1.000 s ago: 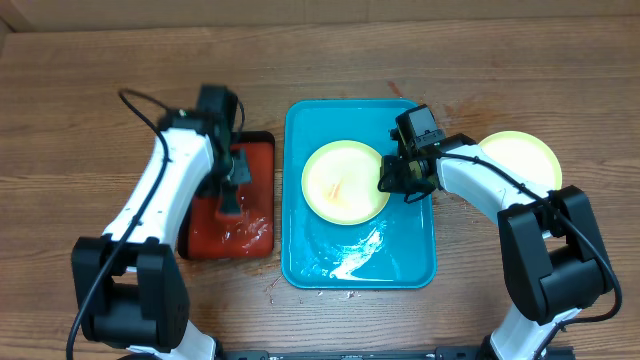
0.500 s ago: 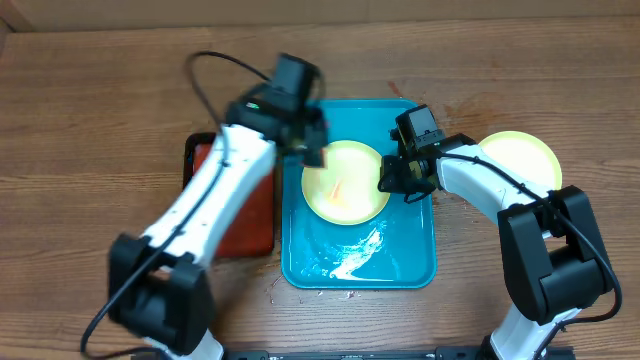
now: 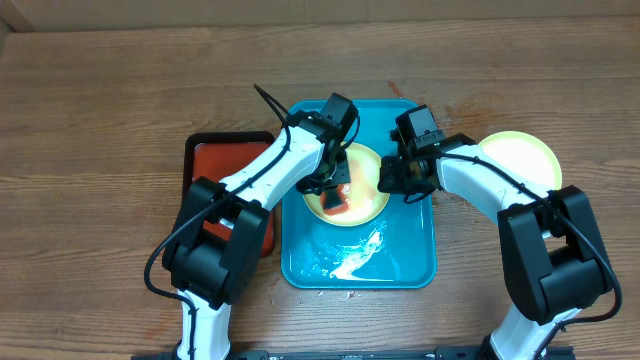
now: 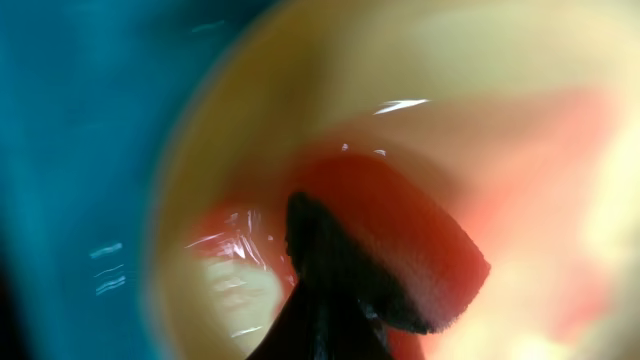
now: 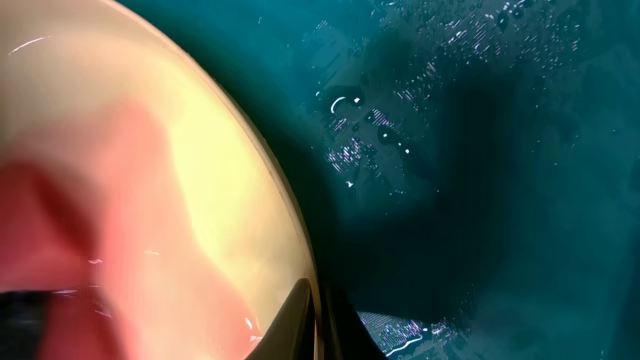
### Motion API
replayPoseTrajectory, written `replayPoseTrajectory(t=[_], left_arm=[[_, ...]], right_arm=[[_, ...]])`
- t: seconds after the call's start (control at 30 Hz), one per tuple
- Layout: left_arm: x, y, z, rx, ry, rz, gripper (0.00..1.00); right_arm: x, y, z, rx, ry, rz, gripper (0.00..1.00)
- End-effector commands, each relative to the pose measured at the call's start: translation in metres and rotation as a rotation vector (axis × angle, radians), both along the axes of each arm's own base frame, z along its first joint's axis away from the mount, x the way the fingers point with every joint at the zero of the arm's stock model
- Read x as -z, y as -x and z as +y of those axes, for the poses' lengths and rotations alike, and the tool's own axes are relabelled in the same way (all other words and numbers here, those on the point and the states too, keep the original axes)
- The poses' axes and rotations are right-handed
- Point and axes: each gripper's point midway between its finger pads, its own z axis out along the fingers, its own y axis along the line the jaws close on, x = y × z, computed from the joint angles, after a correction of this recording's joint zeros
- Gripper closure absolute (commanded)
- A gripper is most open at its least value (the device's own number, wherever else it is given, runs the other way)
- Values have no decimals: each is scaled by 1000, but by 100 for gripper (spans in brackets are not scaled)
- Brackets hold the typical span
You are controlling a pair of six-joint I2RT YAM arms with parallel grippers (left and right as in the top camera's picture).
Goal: Clean dirty plates on tray and stack at the side
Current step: 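Scrub the yellow plate with the sponge while right gripper holds it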
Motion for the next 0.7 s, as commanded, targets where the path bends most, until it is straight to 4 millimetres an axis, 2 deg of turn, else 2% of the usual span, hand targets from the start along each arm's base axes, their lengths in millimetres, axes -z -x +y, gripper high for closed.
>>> replayPoseTrajectory(t=[0.0, 0.1, 0.2, 0.3, 0.37, 0.47, 0.67], left_arm=[[-12, -17, 54, -51, -275, -100, 96], [-15, -19, 63, -38, -328, -117, 96], [-12, -26, 48, -15, -253, -132, 96], [-7, -26, 9, 5, -46, -104, 96], [-6, -22, -26, 32, 136, -63, 96], [-1, -13, -65, 79, 309, -8, 96], [30, 17, -106, 129, 438, 136, 96]], right_arm=[[14, 13, -5, -2, 35, 45, 96], [14, 13, -5, -2, 35, 45, 96], [14, 13, -5, -2, 35, 45, 96], [14, 14, -6, -3, 36, 47, 96], [15, 14, -6, -3, 36, 48, 96], [15, 14, -6, -3, 36, 49, 96], [15, 15, -6, -3, 38, 53, 96]])
